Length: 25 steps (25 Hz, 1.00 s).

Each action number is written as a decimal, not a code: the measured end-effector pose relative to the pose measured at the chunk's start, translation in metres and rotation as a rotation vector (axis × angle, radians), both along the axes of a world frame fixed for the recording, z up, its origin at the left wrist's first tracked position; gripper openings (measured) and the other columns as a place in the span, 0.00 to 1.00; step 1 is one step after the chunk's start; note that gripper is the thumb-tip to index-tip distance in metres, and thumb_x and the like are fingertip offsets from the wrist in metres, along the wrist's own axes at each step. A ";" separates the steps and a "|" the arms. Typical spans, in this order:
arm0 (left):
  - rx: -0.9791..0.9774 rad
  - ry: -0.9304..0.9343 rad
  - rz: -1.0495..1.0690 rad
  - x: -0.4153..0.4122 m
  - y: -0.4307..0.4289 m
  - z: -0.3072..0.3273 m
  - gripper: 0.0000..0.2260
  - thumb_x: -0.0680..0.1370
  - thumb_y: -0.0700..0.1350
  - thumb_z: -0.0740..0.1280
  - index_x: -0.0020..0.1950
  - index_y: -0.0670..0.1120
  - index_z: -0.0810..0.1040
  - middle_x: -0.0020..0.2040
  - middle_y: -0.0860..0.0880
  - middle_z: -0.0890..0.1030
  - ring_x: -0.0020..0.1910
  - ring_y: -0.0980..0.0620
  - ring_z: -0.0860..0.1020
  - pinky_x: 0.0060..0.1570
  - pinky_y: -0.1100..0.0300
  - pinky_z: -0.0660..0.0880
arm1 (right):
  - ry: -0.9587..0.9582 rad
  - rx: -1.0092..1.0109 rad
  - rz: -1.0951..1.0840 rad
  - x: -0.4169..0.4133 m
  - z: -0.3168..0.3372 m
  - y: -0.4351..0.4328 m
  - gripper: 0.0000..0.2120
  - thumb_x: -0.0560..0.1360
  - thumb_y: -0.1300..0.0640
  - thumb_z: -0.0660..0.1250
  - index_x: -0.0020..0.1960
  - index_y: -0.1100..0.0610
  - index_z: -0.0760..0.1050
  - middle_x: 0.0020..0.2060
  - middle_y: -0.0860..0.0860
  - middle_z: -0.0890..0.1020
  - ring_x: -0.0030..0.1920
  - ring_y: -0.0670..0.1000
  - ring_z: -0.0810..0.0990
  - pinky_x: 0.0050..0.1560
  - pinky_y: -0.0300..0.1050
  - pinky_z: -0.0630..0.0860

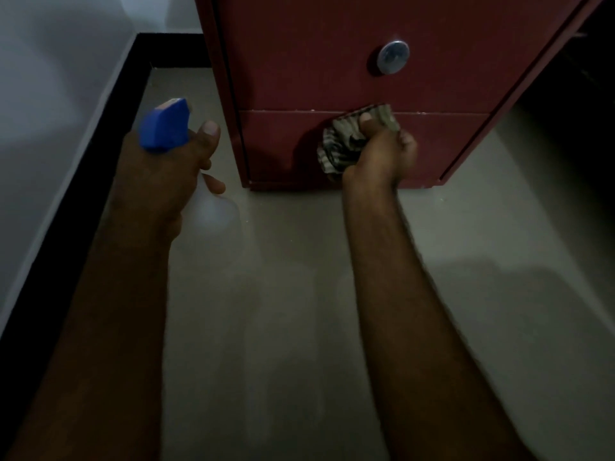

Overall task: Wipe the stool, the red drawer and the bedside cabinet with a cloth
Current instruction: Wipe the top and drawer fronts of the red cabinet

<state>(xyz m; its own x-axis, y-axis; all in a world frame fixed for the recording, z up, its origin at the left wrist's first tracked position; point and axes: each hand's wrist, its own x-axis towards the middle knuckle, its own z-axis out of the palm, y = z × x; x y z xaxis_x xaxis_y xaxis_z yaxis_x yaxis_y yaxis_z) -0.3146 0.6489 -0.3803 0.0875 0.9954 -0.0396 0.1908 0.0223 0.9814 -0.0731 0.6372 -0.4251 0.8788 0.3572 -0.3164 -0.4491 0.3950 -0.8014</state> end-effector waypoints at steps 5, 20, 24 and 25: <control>0.043 -0.020 -0.016 0.006 -0.002 0.005 0.07 0.78 0.55 0.72 0.47 0.59 0.73 0.44 0.49 0.80 0.37 0.47 0.83 0.51 0.38 0.82 | -0.371 -0.082 -0.179 0.057 0.002 -0.031 0.23 0.69 0.74 0.70 0.62 0.62 0.74 0.46 0.48 0.85 0.39 0.41 0.84 0.40 0.38 0.81; 0.078 0.002 -0.058 0.026 -0.008 0.002 0.07 0.79 0.53 0.71 0.45 0.62 0.74 0.43 0.50 0.79 0.41 0.41 0.82 0.53 0.33 0.79 | -1.032 -0.326 0.137 -0.043 -0.032 0.024 0.29 0.68 0.70 0.72 0.69 0.57 0.78 0.53 0.51 0.87 0.51 0.51 0.86 0.55 0.45 0.82; 0.070 -0.008 -0.051 0.026 -0.007 -0.001 0.09 0.77 0.55 0.72 0.40 0.67 0.77 0.43 0.49 0.80 0.43 0.38 0.82 0.54 0.32 0.79 | -1.003 -0.300 0.477 -0.057 -0.046 0.033 0.32 0.70 0.71 0.74 0.72 0.58 0.74 0.53 0.53 0.87 0.51 0.52 0.87 0.52 0.53 0.85; 0.077 -0.010 -0.054 0.025 -0.006 -0.001 0.10 0.77 0.56 0.72 0.39 0.70 0.78 0.43 0.48 0.80 0.45 0.36 0.82 0.54 0.31 0.78 | -0.878 -0.254 0.577 -0.056 -0.046 0.033 0.32 0.70 0.73 0.75 0.72 0.59 0.74 0.52 0.54 0.87 0.49 0.51 0.87 0.51 0.53 0.86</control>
<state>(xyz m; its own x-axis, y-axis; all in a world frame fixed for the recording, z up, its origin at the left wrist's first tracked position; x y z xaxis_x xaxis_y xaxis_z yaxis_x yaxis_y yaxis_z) -0.2894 0.6432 -0.3817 0.1410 0.9893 0.0383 0.1799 -0.0637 0.9816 -0.1291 0.6704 -0.4715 0.5543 0.8029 0.2191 0.2571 0.0851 -0.9626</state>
